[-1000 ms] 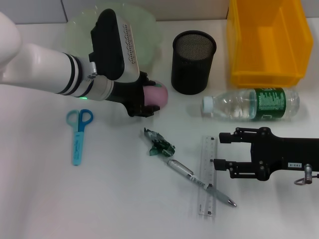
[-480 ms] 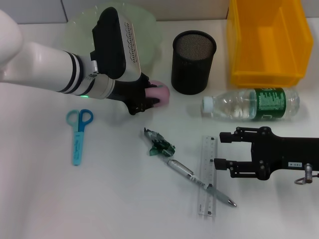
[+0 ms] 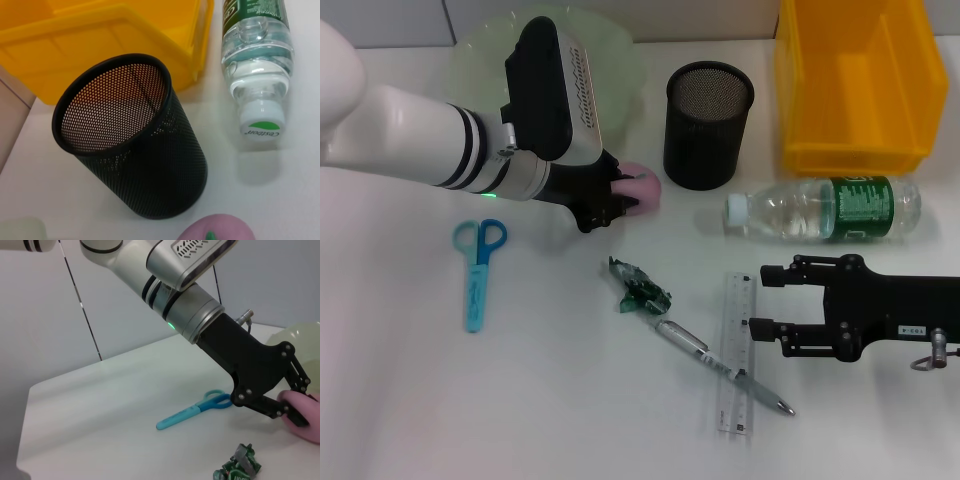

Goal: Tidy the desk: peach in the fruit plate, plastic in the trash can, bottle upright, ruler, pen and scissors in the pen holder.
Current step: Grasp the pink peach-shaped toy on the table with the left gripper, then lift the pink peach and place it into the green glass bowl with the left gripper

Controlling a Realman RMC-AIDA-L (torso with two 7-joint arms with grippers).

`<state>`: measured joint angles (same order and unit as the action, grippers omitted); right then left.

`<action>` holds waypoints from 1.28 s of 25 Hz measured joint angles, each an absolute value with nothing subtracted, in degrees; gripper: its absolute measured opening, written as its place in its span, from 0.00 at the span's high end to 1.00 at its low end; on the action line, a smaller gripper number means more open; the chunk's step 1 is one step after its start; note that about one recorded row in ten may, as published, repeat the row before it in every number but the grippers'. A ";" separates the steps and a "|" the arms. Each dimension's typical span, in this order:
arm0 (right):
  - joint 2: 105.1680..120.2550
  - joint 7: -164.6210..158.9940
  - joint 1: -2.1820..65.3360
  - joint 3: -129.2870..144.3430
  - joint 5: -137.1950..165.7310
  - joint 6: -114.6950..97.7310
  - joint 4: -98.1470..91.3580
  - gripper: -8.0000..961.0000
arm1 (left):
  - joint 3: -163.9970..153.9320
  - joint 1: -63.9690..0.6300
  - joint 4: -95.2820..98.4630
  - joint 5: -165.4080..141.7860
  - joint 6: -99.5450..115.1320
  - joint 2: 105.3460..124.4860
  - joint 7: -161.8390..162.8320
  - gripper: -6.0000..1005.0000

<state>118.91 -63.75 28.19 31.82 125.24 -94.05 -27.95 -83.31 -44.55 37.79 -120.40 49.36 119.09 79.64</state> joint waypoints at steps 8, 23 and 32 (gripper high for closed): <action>118.98 -63.93 28.31 31.90 125.24 -93.98 -27.95 0.22 | -83.32 -44.42 37.79 -120.47 49.28 119.09 79.59 0.82; 119.00 -63.81 28.41 31.92 125.24 -93.78 -27.95 0.22 | -83.32 -44.60 37.79 -120.52 49.06 119.09 80.04 0.92; 118.92 -63.77 28.54 31.99 125.24 -93.78 -27.98 0.22 | -82.78 -44.46 38.24 -119.88 49.55 119.09 80.18 0.94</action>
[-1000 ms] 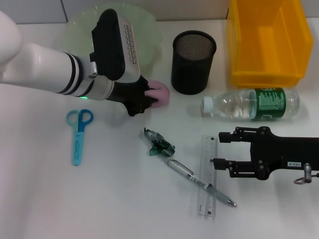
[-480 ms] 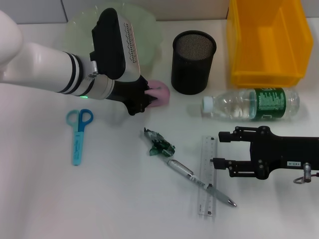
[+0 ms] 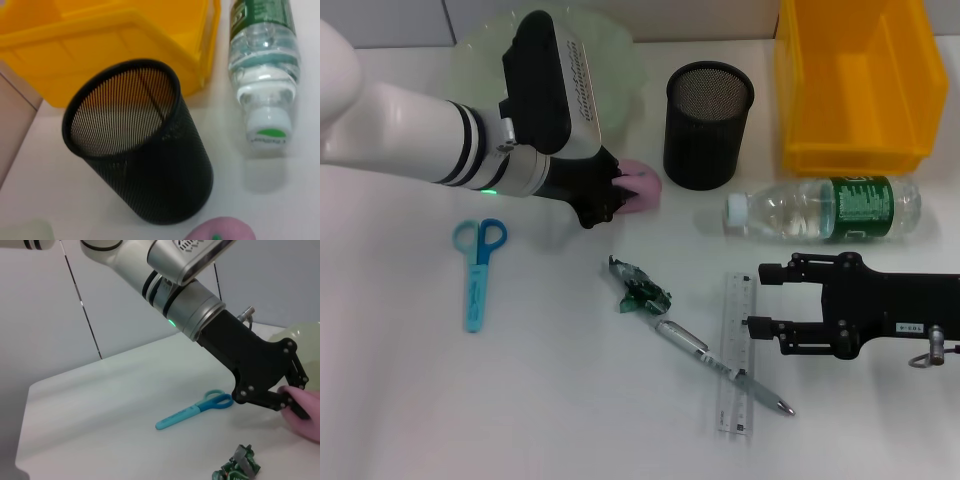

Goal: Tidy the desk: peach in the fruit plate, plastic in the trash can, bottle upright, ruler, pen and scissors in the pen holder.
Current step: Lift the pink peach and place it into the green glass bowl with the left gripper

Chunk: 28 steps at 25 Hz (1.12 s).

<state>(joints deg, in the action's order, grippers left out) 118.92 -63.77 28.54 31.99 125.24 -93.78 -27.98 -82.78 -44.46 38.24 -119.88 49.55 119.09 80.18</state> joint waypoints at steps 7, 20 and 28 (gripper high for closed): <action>118.82 -63.79 28.70 31.99 125.24 -93.81 -28.32 0.22 | -79.20 -42.55 42.10 -117.83 55.08 118.74 80.40 0.94; 118.74 -63.93 28.80 31.99 125.46 -94.19 -28.50 0.22 | -59.01 -38.72 43.22 -108.65 72.51 118.30 77.89 0.93; 118.77 -63.84 29.08 32.02 125.57 -94.30 -28.40 0.22 | -56.17 -37.16 34.91 -98.36 72.82 118.40 71.56 0.93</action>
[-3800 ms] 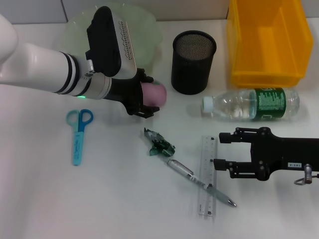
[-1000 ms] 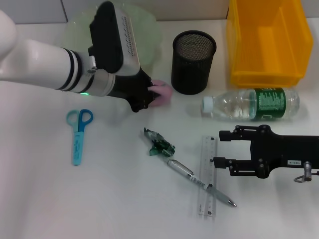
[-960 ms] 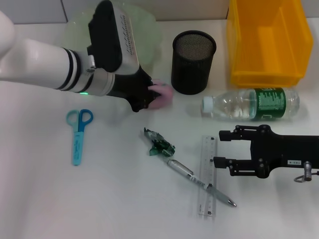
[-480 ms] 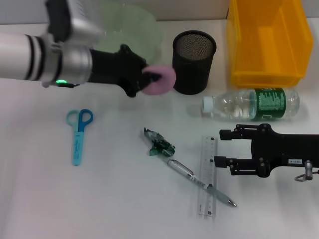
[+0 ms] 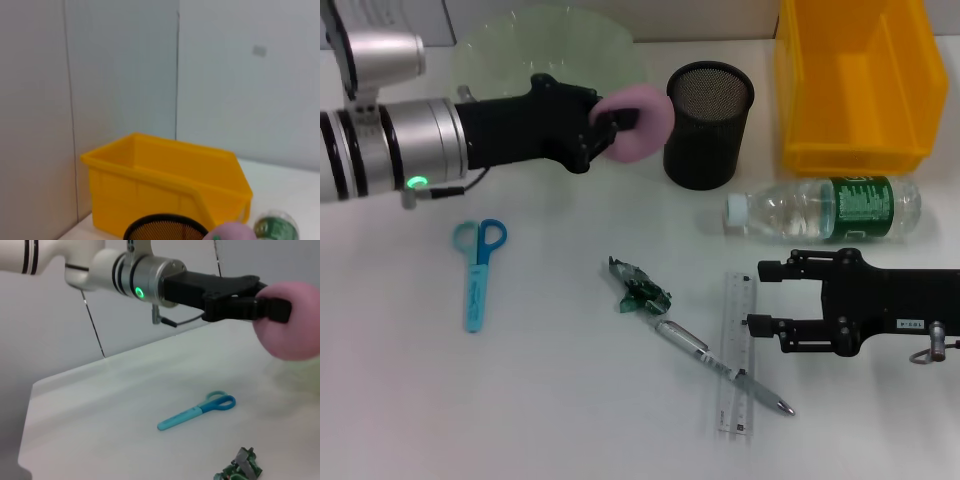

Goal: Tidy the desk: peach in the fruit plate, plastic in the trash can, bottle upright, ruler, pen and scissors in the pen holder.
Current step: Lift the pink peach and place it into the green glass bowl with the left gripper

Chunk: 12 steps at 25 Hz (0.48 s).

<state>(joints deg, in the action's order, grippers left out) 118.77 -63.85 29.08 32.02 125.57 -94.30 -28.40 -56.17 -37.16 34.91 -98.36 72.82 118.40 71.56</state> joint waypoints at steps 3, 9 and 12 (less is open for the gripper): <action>118.80 -63.81 29.12 32.07 125.59 -94.64 -28.38 0.22 | -56.10 -37.11 28.75 -91.96 72.12 118.57 66.37 0.93; 118.78 -63.72 28.90 32.08 125.59 -95.86 -28.60 0.22 | -56.06 -37.01 22.39 -84.75 72.16 118.76 56.80 0.93; 118.76 -63.62 28.75 32.08 125.55 -95.98 -28.67 0.22 | -56.20 -37.00 19.50 -81.21 72.26 118.88 51.97 0.93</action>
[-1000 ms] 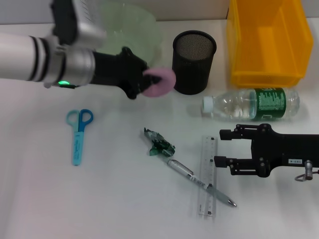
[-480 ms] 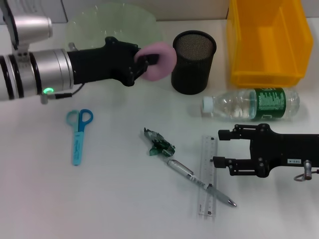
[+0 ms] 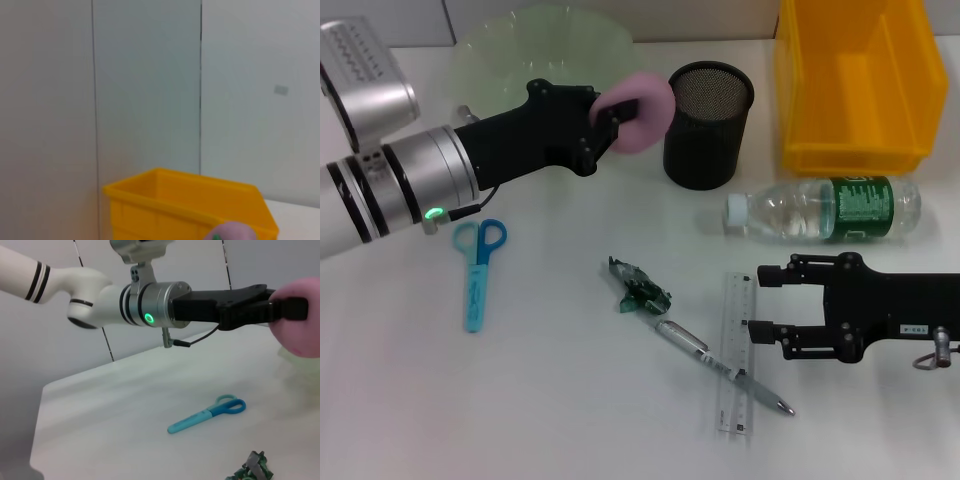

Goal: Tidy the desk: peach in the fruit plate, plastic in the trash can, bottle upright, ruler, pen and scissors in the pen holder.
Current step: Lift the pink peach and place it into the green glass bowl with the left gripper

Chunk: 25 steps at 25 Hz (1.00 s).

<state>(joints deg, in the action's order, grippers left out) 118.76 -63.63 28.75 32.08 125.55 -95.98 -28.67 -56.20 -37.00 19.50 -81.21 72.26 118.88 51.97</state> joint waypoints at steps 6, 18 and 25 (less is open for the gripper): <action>118.74 -63.45 28.49 31.90 125.30 -96.47 -28.74 0.22 | -56.00 -36.92 14.08 -76.68 71.64 119.07 43.78 0.92; 118.84 -62.26 28.66 31.59 125.24 -96.11 -28.65 0.22 | -55.97 -38.13 11.20 -72.65 70.11 119.18 39.80 0.92; 118.82 -62.23 28.94 31.55 125.24 -96.28 -28.60 0.22 | -56.17 -38.23 11.27 -72.28 69.80 119.18 39.78 0.92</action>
<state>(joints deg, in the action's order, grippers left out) 118.82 -62.23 28.94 31.55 125.24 -96.28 -28.60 -56.17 -38.23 11.27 -72.28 69.80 119.18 39.78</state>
